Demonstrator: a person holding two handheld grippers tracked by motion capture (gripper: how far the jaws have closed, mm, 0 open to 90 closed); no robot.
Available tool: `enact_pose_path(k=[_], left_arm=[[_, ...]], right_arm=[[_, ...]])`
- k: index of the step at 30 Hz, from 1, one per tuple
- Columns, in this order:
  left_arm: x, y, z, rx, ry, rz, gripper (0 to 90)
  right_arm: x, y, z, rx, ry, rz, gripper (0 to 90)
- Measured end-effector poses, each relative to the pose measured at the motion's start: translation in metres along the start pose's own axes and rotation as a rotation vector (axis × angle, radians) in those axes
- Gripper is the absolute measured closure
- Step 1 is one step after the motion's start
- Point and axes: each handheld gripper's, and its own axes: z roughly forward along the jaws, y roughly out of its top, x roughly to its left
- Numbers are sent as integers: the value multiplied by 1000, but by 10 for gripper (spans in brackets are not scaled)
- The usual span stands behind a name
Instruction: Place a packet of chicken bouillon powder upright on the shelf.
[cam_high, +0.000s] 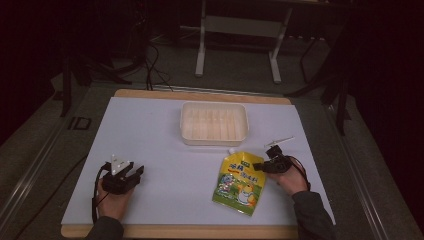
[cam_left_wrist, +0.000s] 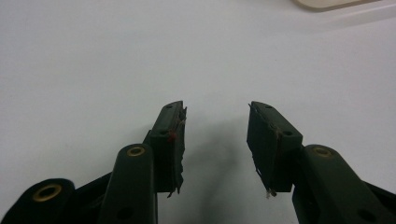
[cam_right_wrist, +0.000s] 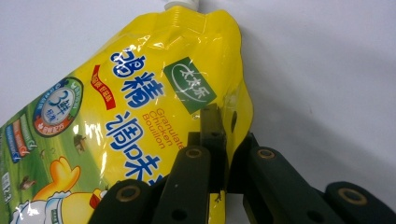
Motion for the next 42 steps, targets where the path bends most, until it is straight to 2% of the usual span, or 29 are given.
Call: enact_pose_path(k=[4, 10, 15, 24, 28, 42], left_arm=[[0, 0, 0, -1, 2, 1, 563], [0, 0, 0, -2, 3, 2, 563], [0, 0, 0, -4, 3, -1, 562], [0, 0, 0, -3, 4, 1, 562], [0, 0, 0, -3, 5, 1, 562], [0, 0, 0, -5, 4, -1, 562]], right_arm=[[1, 0, -7, -28, 1, 6, 899], [12, 7, -22, -81, -20, -33, 899], [20, 13, -27, -103, -30, -60, 899], [29, 18, -40, -145, -14, -91, 899], [32, 21, -48, -172, 7, -98, 900], [42, 31, -70, -263, -15, -127, 900]])
